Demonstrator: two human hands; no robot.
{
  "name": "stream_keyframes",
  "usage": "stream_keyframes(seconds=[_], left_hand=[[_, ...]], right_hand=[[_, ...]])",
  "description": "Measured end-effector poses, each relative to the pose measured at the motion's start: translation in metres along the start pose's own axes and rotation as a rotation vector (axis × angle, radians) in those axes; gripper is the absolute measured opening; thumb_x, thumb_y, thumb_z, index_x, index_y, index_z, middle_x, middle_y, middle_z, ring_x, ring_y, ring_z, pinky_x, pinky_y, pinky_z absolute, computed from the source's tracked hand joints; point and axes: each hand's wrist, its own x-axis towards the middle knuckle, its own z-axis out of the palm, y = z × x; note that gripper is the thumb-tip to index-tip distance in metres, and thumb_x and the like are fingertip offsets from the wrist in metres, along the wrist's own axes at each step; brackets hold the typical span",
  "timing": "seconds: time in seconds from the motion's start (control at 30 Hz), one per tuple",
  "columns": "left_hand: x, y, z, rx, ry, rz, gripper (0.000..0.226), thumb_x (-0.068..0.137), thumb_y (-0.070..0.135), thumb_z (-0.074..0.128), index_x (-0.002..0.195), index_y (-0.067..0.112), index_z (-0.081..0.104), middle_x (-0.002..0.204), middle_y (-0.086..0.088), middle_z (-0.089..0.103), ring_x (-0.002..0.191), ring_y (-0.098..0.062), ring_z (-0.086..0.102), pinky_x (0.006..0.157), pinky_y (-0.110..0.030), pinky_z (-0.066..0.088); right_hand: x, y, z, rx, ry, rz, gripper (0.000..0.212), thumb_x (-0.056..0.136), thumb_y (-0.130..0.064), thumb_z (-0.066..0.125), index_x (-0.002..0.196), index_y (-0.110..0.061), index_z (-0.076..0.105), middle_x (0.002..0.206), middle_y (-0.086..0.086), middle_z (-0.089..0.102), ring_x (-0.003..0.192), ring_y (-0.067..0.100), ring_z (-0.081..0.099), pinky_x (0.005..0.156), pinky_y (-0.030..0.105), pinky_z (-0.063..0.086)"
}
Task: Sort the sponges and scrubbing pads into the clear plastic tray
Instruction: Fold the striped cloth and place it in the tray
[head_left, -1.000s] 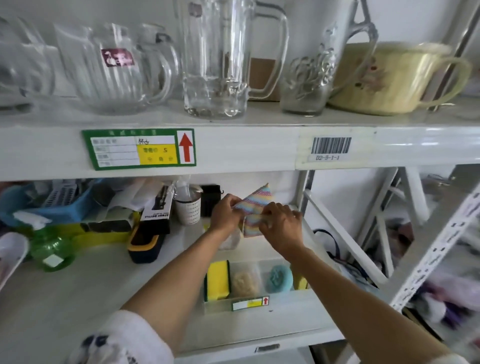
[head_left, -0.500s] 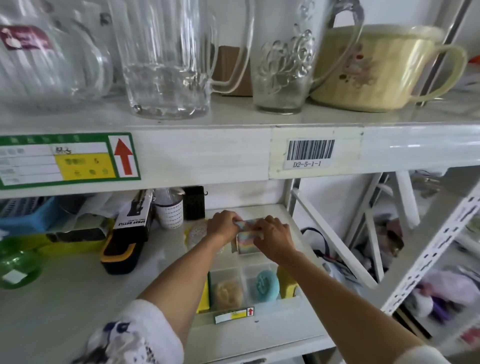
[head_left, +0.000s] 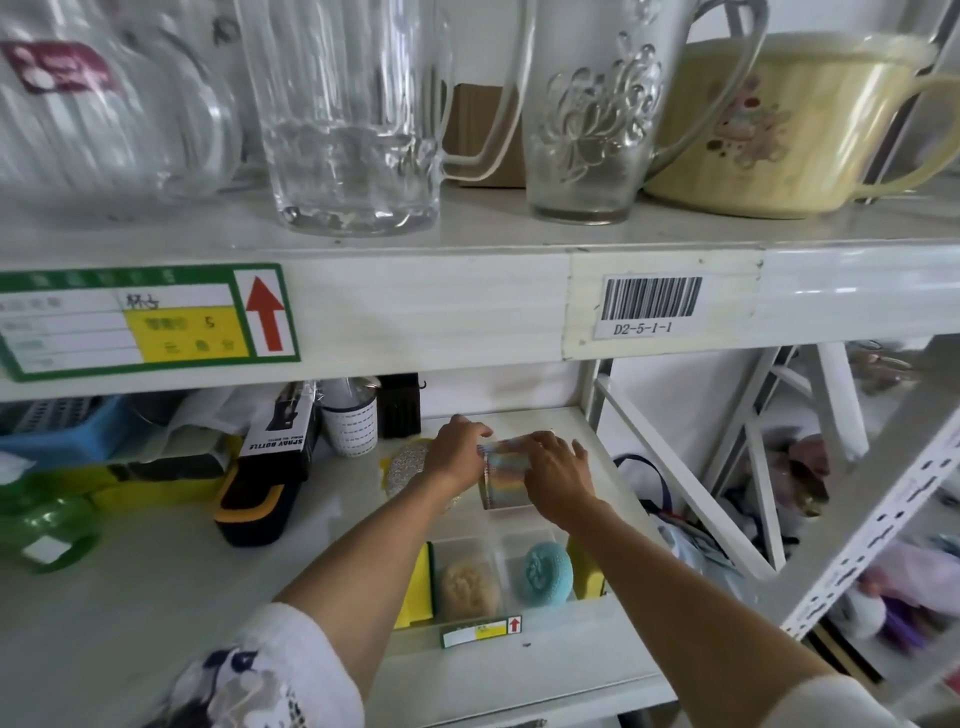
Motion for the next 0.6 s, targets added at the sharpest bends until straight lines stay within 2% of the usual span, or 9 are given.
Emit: stream_keyframes(seconds=[0.1,0.2,0.3,0.4,0.5,0.6], left_hand=[[-0.007,-0.006,-0.006,-0.072,0.049,0.012,0.040,0.088,0.000,0.051,0.124,0.012,0.061,0.130,-0.013,0.052,0.115,-0.030,0.058,0.099,-0.038,0.047],[-0.018,-0.015,-0.014,-0.168,0.113,0.035,0.034,0.088,0.000,0.052,0.117,0.012,0.065,0.124,-0.011,0.057,0.101,-0.027,0.064,0.093,-0.037,0.051],[-0.036,-0.021,-0.024,-0.281,0.174,0.065,0.028,0.089,0.005,0.057,0.115,0.012,0.065,0.117,-0.007,0.061,0.092,-0.019,0.063,0.090,-0.035,0.052],[-0.055,-0.030,-0.036,-0.389,0.206,0.090,0.024,0.088,0.016,0.063,0.112,0.013,0.066,0.112,-0.006,0.066,0.092,-0.017,0.064,0.087,-0.033,0.053],[-0.085,-0.041,-0.048,-0.495,0.168,0.040,0.043,0.079,0.043,0.066,0.112,0.016,0.066,0.109,-0.003,0.070,0.095,-0.016,0.067,0.081,-0.021,0.050],[-0.117,-0.054,-0.052,-0.576,0.107,0.030,0.066,0.065,0.060,0.067,0.117,0.020,0.063,0.112,0.000,0.068,0.100,-0.011,0.065,0.083,-0.016,0.049]], right_hand=[[-0.003,-0.001,-0.001,-0.016,0.040,-0.006,0.050,0.089,-0.017,0.053,0.138,-0.022,0.044,0.146,0.004,0.042,0.137,0.022,0.035,0.119,0.047,0.013],[-0.008,-0.005,-0.001,0.002,0.137,-0.042,0.047,0.086,-0.016,0.056,0.132,-0.019,0.052,0.139,0.005,0.050,0.131,0.024,0.044,0.116,0.045,0.021],[-0.019,-0.019,0.002,0.075,0.241,-0.163,0.037,0.085,-0.020,0.056,0.121,-0.017,0.061,0.120,0.005,0.062,0.112,0.027,0.059,0.099,0.043,0.039],[-0.038,-0.039,0.007,0.134,0.274,-0.314,0.039,0.092,-0.036,0.040,0.119,-0.018,0.061,0.114,0.004,0.066,0.107,0.025,0.062,0.088,0.039,0.045],[-0.058,-0.057,0.012,0.192,0.215,-0.424,0.045,0.096,-0.050,0.039,0.126,-0.019,0.054,0.117,0.002,0.065,0.112,0.021,0.059,0.092,0.039,0.045],[-0.077,-0.069,0.011,0.213,0.102,-0.510,0.067,0.091,-0.068,0.029,0.135,-0.021,0.045,0.129,0.002,0.060,0.117,0.019,0.056,0.096,0.036,0.042]])
